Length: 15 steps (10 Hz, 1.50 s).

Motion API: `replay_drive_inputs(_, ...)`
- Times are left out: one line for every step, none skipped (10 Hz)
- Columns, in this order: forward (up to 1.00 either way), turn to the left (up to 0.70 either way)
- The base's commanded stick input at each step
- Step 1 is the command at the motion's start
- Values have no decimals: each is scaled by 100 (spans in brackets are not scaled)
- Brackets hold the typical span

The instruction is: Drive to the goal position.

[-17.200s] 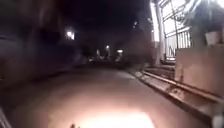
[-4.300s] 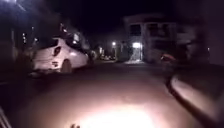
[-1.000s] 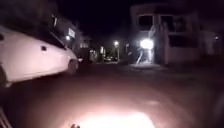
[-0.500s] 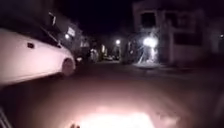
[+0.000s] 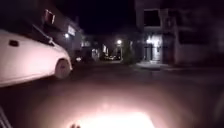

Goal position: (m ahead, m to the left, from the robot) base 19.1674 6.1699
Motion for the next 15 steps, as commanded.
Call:
replay_drive_inputs(100, 0)
replay_drive_inputs(100, 0)
replay_drive_inputs(100, 0)
replay_drive_inputs(100, 0)
replay_drive_inputs(100, 0)
replay_drive_inputs(100, 0)
replay_drive_inputs(100, 0)
replay_drive_inputs(100, 0)
replay_drive_inputs(100, 0)
replay_drive_inputs(100, 0)
replay_drive_inputs(100, 0)
replay_drive_inputs(100, 0)
replay_drive_inputs(100, 0)
replay_drive_inputs(100, 0)
replay_drive_inputs(100, 0)
